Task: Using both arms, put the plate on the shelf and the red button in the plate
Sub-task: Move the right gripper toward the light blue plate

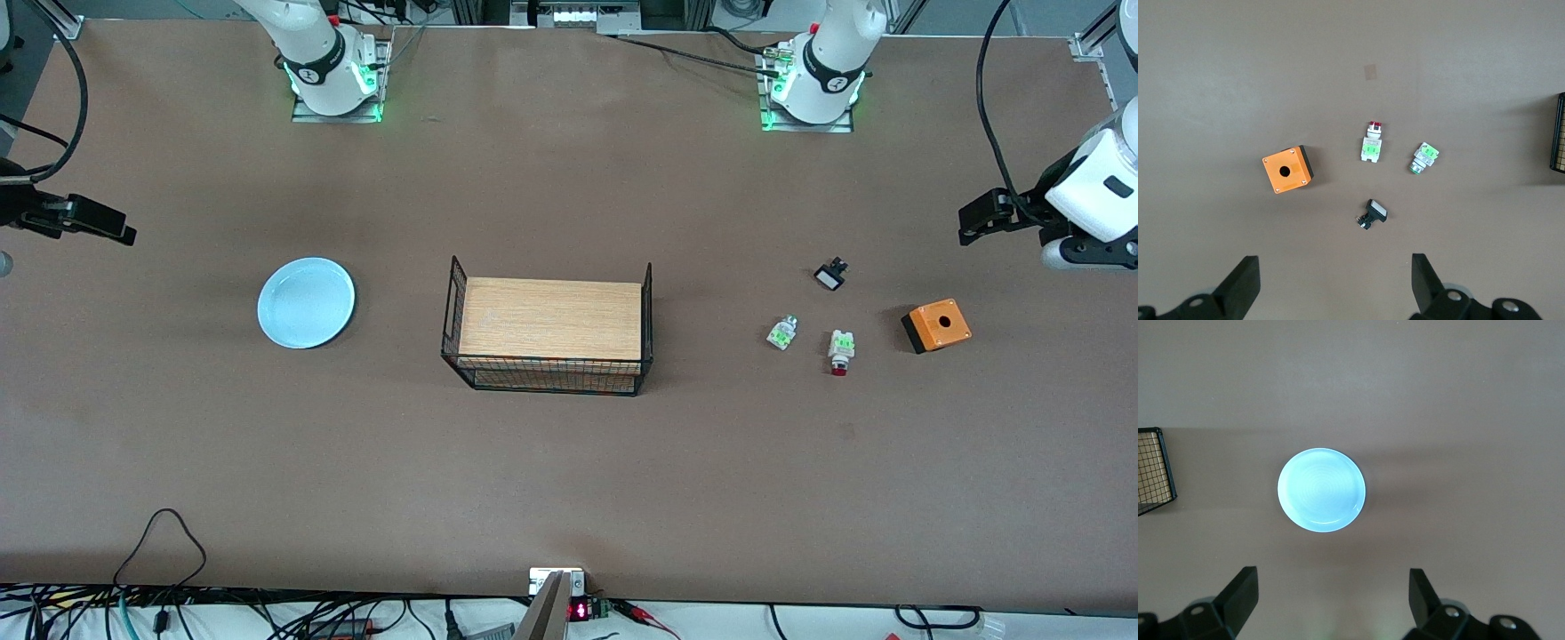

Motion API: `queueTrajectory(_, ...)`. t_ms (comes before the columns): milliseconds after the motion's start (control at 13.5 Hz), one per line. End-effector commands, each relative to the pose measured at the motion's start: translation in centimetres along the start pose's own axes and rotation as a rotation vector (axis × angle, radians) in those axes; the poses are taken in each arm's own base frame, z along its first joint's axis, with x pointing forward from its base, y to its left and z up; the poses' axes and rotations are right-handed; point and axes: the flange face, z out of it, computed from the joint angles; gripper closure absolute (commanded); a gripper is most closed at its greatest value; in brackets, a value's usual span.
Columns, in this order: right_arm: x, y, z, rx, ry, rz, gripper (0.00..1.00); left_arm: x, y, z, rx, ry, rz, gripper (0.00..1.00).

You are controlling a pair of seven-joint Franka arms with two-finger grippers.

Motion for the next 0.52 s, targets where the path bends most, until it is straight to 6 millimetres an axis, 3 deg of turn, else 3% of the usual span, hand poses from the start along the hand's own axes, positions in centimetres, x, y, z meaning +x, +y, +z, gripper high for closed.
queueTrajectory(0, -0.8, 0.0, -0.2, 0.009, -0.001, -0.002, 0.0, 0.2, -0.1, -0.6, -0.025, -0.005, -0.003, 0.0)
queueTrajectory(223, -0.4, -0.7, 0.4, 0.002, -0.005, -0.01, 0.0, 0.2, -0.2, -0.7, -0.025, -0.003, -0.004, 0.0)
queueTrajectory(446, 1.6, -1.2, 3.7, -0.012, -0.04, -0.014, 0.0, 0.2, -0.1, -0.6, -0.025, -0.005, -0.003, 0.0)
